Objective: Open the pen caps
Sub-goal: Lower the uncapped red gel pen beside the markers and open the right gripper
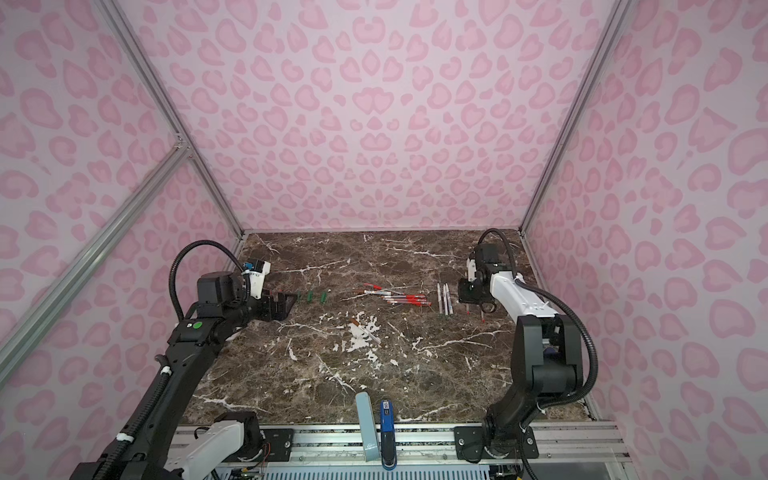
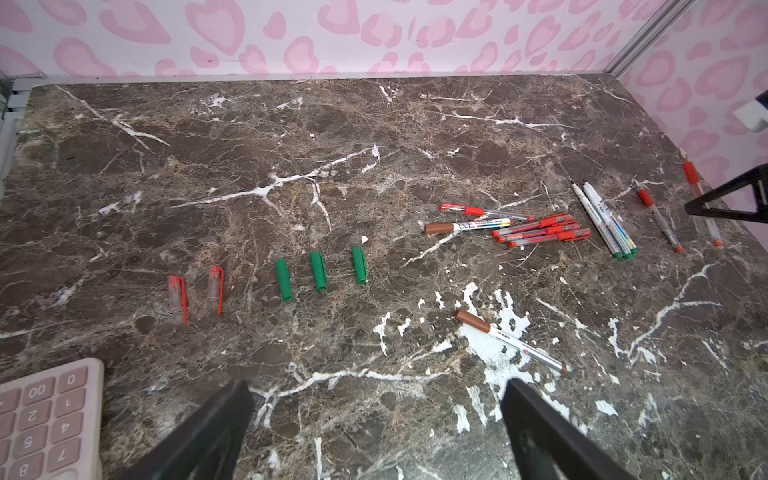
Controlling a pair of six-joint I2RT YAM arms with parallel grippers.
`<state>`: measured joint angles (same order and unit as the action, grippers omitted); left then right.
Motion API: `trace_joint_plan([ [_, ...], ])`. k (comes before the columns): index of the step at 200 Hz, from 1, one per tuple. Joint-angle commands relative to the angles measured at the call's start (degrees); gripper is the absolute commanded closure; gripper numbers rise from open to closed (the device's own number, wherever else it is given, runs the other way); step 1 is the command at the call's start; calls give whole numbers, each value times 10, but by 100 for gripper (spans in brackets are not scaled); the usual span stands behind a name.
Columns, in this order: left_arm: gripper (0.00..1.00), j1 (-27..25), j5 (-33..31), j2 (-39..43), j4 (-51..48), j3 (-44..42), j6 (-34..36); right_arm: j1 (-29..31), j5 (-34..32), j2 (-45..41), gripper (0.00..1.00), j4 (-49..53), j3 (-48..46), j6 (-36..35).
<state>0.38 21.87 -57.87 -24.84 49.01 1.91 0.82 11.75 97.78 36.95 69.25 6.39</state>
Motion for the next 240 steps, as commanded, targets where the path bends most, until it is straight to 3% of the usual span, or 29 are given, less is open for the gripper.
trace_joint_plan([
  [1, 3, 2, 11, 3, 22, 2, -2, -4, -24, 38, 100, 26, 22, -12],
  [102, 3, 13, 23, -5, 29, 1, -10, -22, -63, 116, 99, 23, 34, -15],
  [187, 3, 19, 26, -1, 33, -4, -9, -28, -57, 124, 86, 11, 29, -12],
  [240, 3, 23, 29, 4, 42, -15, -10, -28, -44, 85, 80, 7, 28, -10],
])
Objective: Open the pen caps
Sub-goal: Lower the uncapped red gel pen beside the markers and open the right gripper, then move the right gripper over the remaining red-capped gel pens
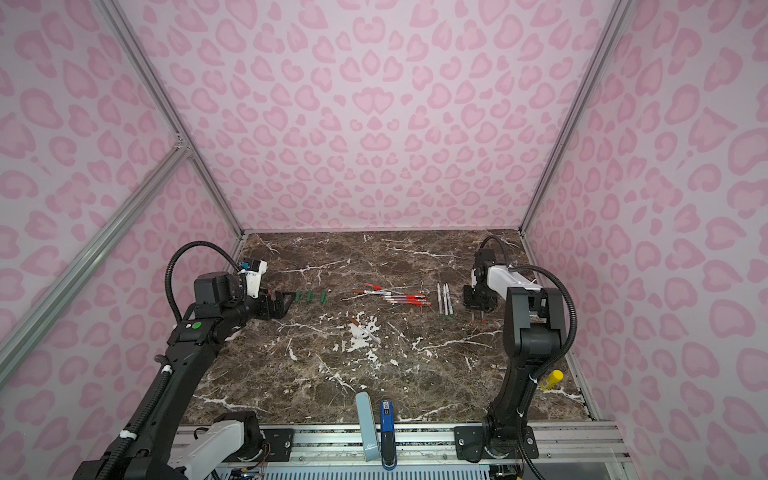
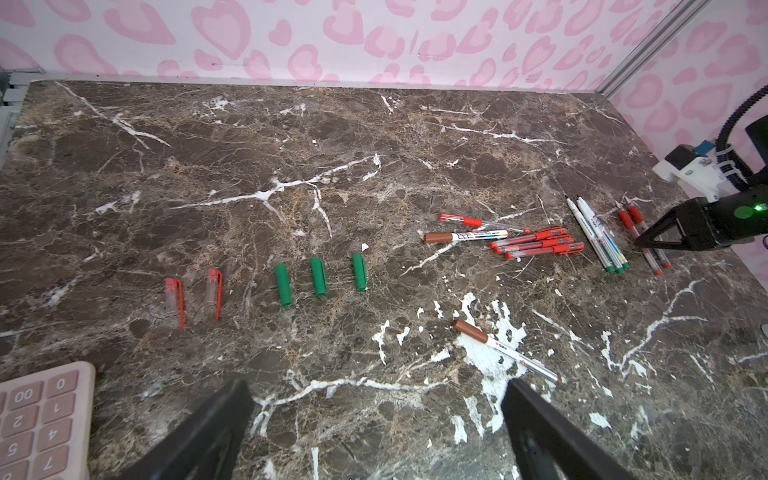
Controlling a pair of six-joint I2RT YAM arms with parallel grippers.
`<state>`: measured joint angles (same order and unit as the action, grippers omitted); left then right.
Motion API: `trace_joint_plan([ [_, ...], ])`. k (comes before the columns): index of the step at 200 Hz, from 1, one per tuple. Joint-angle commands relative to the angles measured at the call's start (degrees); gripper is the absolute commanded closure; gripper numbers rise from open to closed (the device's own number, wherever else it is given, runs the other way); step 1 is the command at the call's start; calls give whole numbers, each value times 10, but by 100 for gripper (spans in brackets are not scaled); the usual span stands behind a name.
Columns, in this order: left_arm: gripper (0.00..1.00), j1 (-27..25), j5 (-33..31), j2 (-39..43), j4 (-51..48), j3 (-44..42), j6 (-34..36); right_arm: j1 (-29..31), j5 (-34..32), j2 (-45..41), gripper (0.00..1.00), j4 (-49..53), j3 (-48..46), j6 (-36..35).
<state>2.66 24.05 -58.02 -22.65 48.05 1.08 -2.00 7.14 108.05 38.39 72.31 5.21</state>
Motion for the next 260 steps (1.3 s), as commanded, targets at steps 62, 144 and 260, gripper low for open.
trace_joint_plan([
  [62, 3, 9, 17, 3, 23, -6, -6, 66, 37, -93, 75, -6, -1, 49],
  [144, 3, 11, 20, 8, 22, -3, -13, 246, -66, 52, 53, -14, 146, 90],
  [260, 3, 13, 17, -7, 17, 4, -12, 282, -82, 118, 52, 3, 159, 87],
])
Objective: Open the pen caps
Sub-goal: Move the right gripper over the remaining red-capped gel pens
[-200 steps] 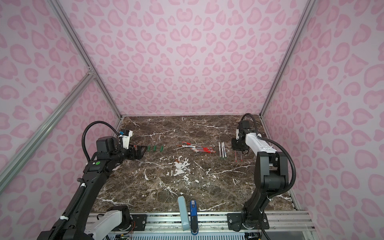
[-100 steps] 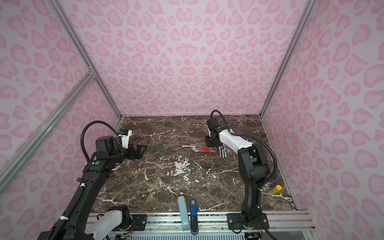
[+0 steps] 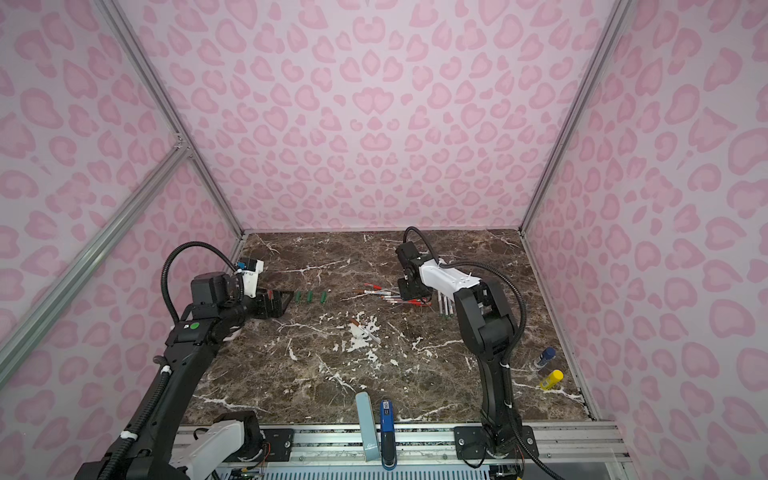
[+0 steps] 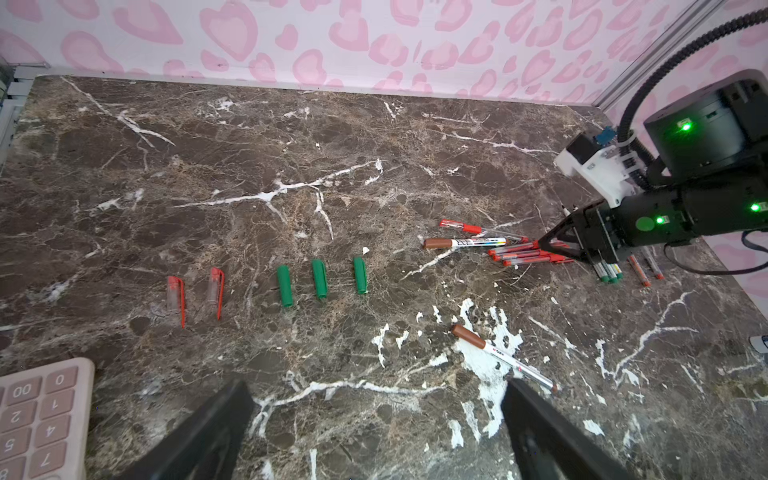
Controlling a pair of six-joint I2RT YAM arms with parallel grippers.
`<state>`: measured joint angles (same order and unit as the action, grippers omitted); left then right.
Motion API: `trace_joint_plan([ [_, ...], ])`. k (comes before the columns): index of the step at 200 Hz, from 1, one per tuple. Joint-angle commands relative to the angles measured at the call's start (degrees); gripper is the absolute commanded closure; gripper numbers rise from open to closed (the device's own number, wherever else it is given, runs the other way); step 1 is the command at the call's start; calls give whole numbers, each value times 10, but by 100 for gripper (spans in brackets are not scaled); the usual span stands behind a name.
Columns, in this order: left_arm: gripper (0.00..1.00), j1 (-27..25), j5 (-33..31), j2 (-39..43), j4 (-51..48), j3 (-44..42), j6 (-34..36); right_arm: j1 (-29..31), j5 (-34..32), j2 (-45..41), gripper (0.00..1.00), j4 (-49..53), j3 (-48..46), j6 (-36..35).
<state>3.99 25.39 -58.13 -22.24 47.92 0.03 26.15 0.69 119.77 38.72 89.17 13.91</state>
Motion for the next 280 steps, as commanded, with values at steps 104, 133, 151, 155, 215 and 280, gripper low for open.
trace_joint_plan([
  [104, 3, 2, 1, 0, 11, 6, 0, 26, -55, -15, 51, 7, -29, -15],
  [133, 2, 2, 9, 0, 22, -4, 0, 41, -59, -37, 51, 21, -59, -9],
  [151, 2, 2, 8, -2, 18, 1, -4, 52, -67, -73, 50, 21, -78, 6],
  [155, 3, 1, 9, -2, 21, -1, -5, 53, -68, -81, 50, 18, -84, 12],
  [215, 2, 1, 16, -2, 31, -8, -3, 59, -60, -146, 29, -40, -159, 239],
  [280, 3, 1, 8, -7, 22, -3, 0, 65, -115, -55, 32, 0, -59, 295],
])
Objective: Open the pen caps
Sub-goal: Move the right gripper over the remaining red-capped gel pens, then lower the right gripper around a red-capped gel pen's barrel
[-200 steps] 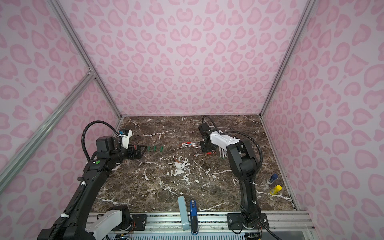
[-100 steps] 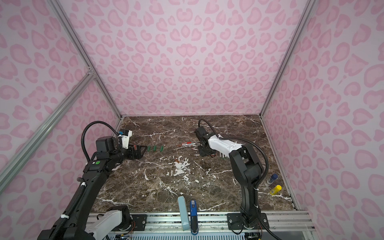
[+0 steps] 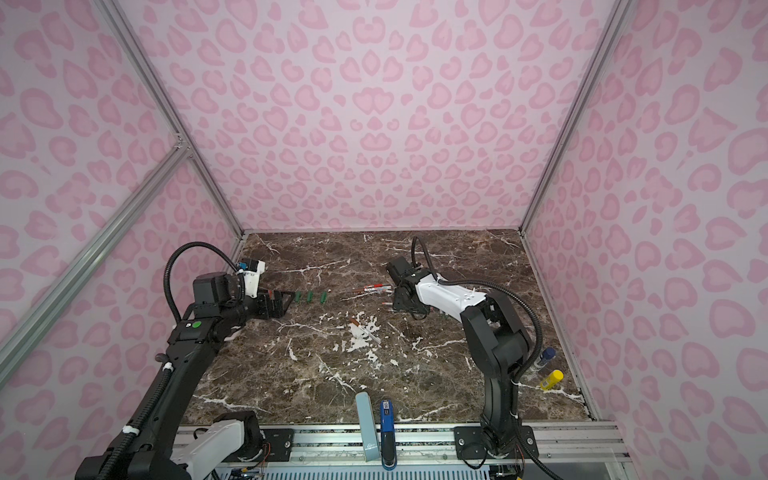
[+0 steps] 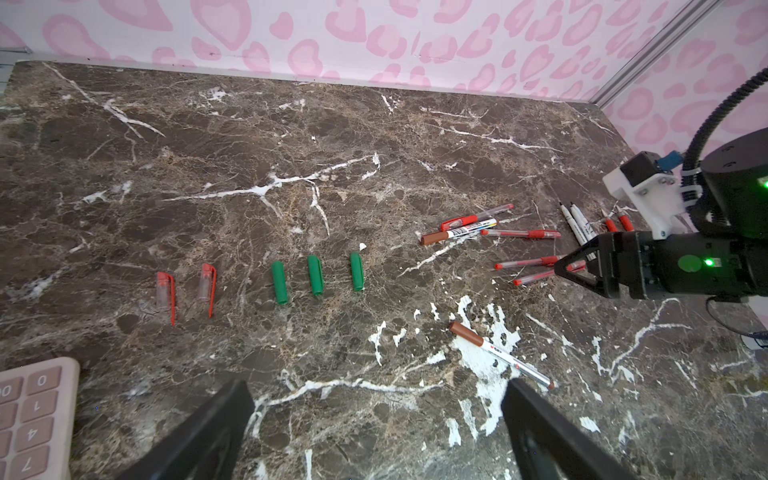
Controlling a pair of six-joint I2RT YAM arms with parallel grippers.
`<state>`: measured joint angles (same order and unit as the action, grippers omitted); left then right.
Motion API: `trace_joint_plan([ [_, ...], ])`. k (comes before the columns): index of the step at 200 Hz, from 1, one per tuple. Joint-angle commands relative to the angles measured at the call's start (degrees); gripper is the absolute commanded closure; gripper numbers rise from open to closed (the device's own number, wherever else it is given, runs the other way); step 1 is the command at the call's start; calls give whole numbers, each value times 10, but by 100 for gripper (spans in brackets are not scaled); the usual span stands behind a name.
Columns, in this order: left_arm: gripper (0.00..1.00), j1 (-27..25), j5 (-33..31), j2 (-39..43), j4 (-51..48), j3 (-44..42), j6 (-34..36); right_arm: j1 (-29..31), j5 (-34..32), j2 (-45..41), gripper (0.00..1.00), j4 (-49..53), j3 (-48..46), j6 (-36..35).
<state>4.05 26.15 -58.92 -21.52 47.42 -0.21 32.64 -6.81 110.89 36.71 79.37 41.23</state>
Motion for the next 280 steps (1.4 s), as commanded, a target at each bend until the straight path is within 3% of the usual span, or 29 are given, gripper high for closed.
trace_joint_plan([
  [1, 2, 0, 0, 0, 14, 3, 2, 0, -42, 36, 32, 23, 41, 21],
  [44, 3, 1, 2, 0, 16, 3, 3, 0, -65, 72, 34, 65, 90, 3],
  [120, 3, 0, 7, -2, 23, 0, 0, 13, -65, 46, 35, 41, 18, 12],
  [180, 2, 0, 4, -7, 23, 0, 2, 11, -65, 77, 35, 68, 53, 0],
  [215, 2, 0, 7, -8, 25, 0, 0, 9, -63, 46, 35, 63, 73, -3],
  [280, 2, -1, 3, -12, 18, 8, 1, -5, -69, 116, 35, 89, 140, -18],
])
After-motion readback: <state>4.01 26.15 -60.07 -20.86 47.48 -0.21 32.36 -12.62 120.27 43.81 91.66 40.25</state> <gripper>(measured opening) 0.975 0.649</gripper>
